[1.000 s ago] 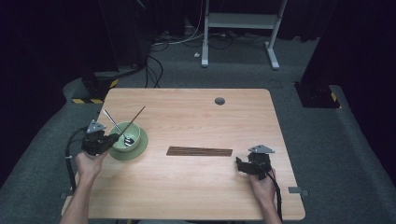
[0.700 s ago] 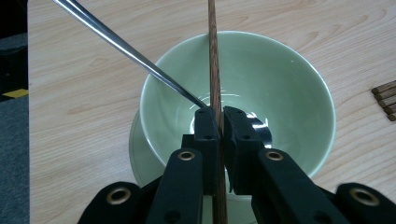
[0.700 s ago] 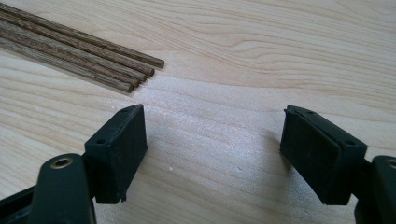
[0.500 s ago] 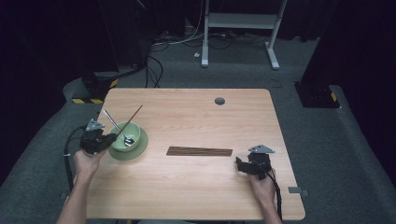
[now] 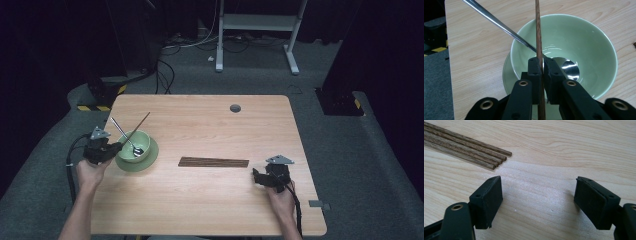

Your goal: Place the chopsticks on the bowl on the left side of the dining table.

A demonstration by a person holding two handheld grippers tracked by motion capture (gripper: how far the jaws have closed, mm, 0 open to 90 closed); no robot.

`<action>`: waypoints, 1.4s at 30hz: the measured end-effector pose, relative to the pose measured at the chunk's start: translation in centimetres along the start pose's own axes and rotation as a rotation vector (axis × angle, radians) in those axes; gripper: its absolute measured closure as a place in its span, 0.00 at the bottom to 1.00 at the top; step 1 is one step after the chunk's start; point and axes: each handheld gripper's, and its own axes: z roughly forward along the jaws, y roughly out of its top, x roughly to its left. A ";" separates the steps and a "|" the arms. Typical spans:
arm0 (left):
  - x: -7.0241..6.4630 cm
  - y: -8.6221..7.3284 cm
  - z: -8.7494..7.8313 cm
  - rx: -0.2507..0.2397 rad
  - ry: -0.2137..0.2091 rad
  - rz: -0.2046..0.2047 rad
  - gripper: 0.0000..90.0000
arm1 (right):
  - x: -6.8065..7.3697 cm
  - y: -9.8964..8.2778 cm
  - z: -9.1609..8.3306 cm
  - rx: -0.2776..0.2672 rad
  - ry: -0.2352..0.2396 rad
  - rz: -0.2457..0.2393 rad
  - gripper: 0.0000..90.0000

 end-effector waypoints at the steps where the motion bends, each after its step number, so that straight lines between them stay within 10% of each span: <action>1: 0.0 0.0 0.0 0.003 -0.001 0.004 0.93 | 0.0 0.0 0.0 0.000 0.000 0.000 0.25; 19: 0.3 -0.3 -0.2 -0.007 0.000 -0.019 0.87 | 0.0 0.0 0.0 0.000 0.000 0.000 0.25; 42: -0.8 0.3 -1.5 -0.097 0.024 -0.134 0.49 | 0.0 0.0 0.0 0.000 0.000 0.000 0.25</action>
